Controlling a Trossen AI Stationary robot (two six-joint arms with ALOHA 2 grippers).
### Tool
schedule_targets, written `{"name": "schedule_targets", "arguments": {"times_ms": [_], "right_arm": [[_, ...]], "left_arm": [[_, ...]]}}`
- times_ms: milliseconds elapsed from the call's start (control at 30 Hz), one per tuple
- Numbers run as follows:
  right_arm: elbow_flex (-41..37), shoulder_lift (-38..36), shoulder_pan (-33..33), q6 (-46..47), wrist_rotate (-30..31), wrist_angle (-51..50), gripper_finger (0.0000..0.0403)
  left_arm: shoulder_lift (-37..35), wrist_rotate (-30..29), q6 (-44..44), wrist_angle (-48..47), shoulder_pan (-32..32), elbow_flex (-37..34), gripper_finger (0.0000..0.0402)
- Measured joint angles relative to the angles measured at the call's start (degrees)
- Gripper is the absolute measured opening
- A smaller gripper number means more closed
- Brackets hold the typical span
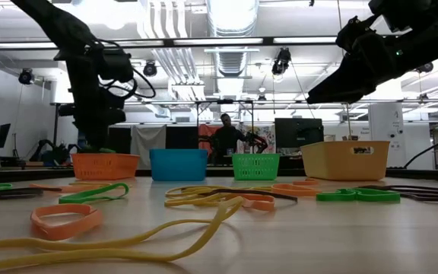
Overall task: Sort rubber bands into baskets
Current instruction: Put the green rubber band into the orange bin, then put the orange rubber band into the green bin
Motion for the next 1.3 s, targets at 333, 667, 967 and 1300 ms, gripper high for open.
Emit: {"name": "schedule_targets", "arguments": {"times_ms": [333,667,967,1300], "right_arm": [[0.0,0.0,0.0,0.1,0.0,0.0,0.0199],[0.0,0.0,0.0,2.0,0.0,0.0,0.0199],[0.0,0.0,0.0,2.1,0.0,-0.1,0.0199],[0.0,0.0,0.0,2.7,0.0,-0.1,0.0199]], "left_arm": [[0.0,-2.8,1.6,2.4,-0.1,0.0,0.0047],[-0.9,-0.6,2.6,4.2,-3.0,0.0,0.0082],[-7.7,0.7,5.2,10.2,-19.5,0.0,0.0081],[-13.9,0.7,9.6,13.9,-40.8,0.0,0.0081]]}}
